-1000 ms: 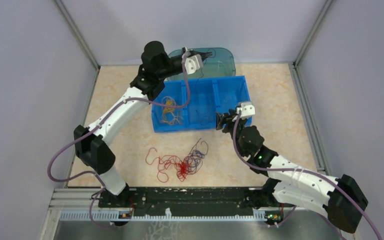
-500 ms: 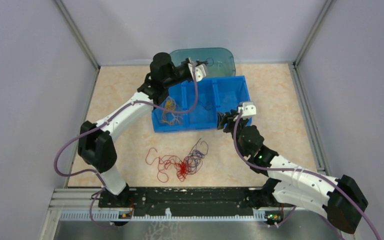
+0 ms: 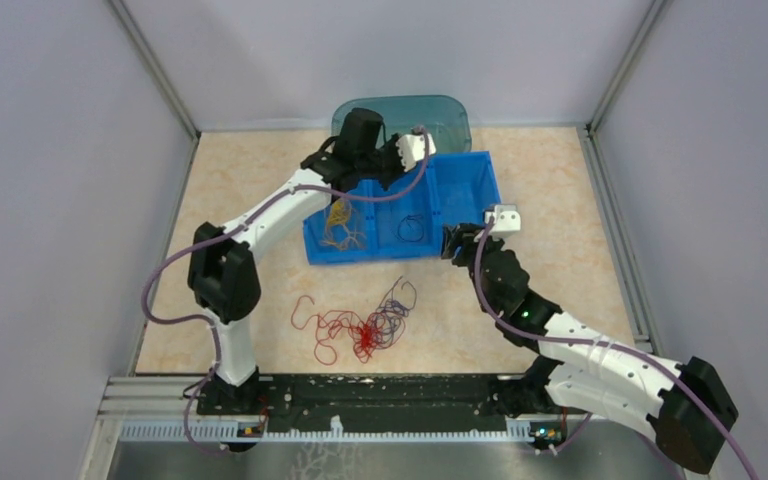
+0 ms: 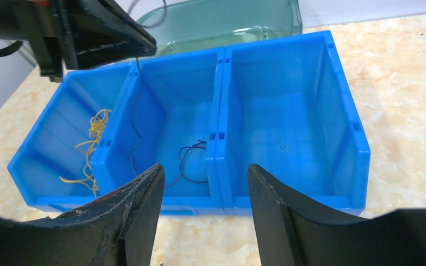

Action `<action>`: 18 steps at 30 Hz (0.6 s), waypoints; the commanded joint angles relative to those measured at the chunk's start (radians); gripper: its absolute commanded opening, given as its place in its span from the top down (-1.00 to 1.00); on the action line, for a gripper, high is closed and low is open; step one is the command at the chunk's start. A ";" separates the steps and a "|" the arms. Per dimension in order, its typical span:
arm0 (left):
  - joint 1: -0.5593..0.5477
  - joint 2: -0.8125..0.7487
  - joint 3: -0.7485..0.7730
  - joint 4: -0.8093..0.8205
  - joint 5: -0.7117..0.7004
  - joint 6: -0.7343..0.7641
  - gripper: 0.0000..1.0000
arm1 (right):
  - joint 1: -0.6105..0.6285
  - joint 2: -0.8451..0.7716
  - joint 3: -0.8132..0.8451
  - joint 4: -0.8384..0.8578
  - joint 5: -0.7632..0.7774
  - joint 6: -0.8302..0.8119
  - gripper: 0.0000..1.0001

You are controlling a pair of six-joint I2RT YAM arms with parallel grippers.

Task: Untangle the cables

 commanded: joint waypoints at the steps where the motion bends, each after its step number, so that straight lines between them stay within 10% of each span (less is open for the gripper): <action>1: -0.009 0.120 0.179 -0.287 -0.026 -0.079 0.70 | -0.013 -0.007 0.033 -0.024 0.014 0.019 -0.15; 18: 0.015 0.048 0.247 -0.451 -0.009 -0.060 -0.81 | -0.024 0.056 0.144 -0.202 -0.171 0.054 -0.21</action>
